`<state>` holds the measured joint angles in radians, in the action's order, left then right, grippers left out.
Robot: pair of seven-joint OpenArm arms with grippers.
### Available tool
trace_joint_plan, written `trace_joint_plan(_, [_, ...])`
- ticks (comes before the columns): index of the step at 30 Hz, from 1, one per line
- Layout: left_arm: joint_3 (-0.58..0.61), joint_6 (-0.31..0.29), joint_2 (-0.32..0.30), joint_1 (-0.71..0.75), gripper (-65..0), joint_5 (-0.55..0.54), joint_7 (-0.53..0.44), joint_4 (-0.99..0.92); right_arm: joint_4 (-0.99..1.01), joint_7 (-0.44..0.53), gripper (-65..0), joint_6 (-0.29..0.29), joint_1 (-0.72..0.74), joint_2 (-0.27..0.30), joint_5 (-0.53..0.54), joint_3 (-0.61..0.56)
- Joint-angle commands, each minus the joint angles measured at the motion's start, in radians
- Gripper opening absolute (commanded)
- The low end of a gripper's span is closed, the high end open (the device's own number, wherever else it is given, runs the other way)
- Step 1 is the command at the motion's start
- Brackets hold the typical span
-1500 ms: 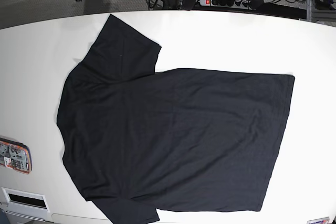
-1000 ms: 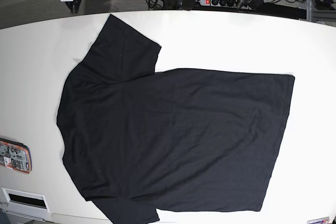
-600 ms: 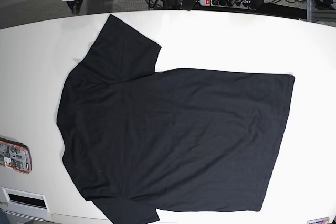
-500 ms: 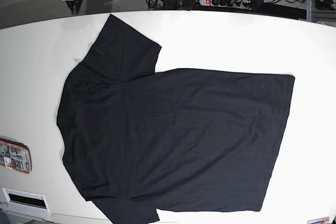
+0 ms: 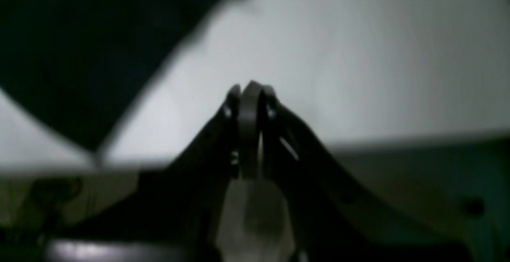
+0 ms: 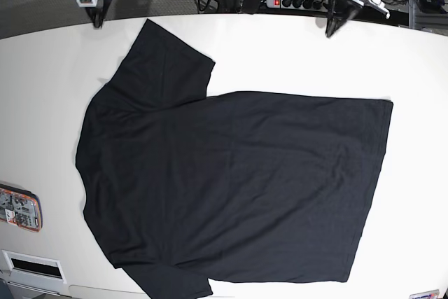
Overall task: Fold the T-shirt properly
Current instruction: 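Move both grippers out from rest toward the black T-shirt's shoulders, then lower the right gripper onto the shoulder seam and pinch it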
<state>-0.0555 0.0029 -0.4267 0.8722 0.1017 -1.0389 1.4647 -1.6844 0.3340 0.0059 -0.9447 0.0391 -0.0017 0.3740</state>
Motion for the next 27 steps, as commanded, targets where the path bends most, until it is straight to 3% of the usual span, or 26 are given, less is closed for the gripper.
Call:
trace_joint_plan(1, [-0.025, 0.006, 0.015, 0.014, -65.0, -0.009, -0.028, 0.029, -0.041, 0.033, -65.0, -0.005, -0.013, 0.005, 0.007, 0.006])
trace_joint_plan(7, [-0.114, 0.006, 0.128, 0.011, -65.0, -0.009, -0.025, 0.097, -0.136, 0.027, -65.0, 0.001, -0.012, 0.009, 0.002, 0.006])
trace_joint_plan(9, [-0.154, 0.006, 0.174, 0.014, -65.0, -0.009, -0.025, 0.106, -0.161, 0.027, -65.0, 0.003, -0.004, 0.035, 0.001, 0.0])
trace_joint_plan(11, [-0.192, 0.006, 0.217, 0.011, -65.0, -0.009, -0.025, 0.112, -0.19, 0.0, -64.9, 0.003, 0.003, 0.074, -0.001, -0.003])
trace_joint_plan(13, [-0.234, 0.006, 0.269, 0.008, -65.0, -0.009, -0.025, 0.116, -0.239, -0.092, -64.2, 0.004, 0.0, 0.141, -0.001, -0.007])
trace_joint_plan(16, [-0.284, 0.004, 0.331, 0.003, -64.8, -0.001, -0.027, 0.116, -0.268, -0.194, -57.8, 0.004, 0.0, 0.249, -0.002, -0.046])
trace_joint_plan(20, [-0.337, 0.004, 0.343, -0.015, -64.7, -0.001, -0.027, 0.116, -0.274, -0.306, -47.5, 0.062, 0.006, 0.361, -0.004, -0.103])
trace_joint_plan(22, [-0.37, 0.001, 0.34, -0.014, -64.6, 0.0, -0.027, 0.116, -0.282, -0.352, -45.6, 0.084, 0.008, 0.393, -0.019, -0.117])
trace_joint_plan(24, [-0.426, 0.001, 0.338, -0.015, -64.6, 0.002, -0.024, 0.116, -0.283, -0.361, -45.1, 0.084, 0.008, 0.405, -0.102, -0.123])
trace_joint_plan(27, [-0.482, -0.001, 0.326, -0.032, -61.4, 0.039, -0.021, 0.118, -0.29, -0.362, -45.2, 0.084, 0.033, 0.397, -0.312, -0.151])
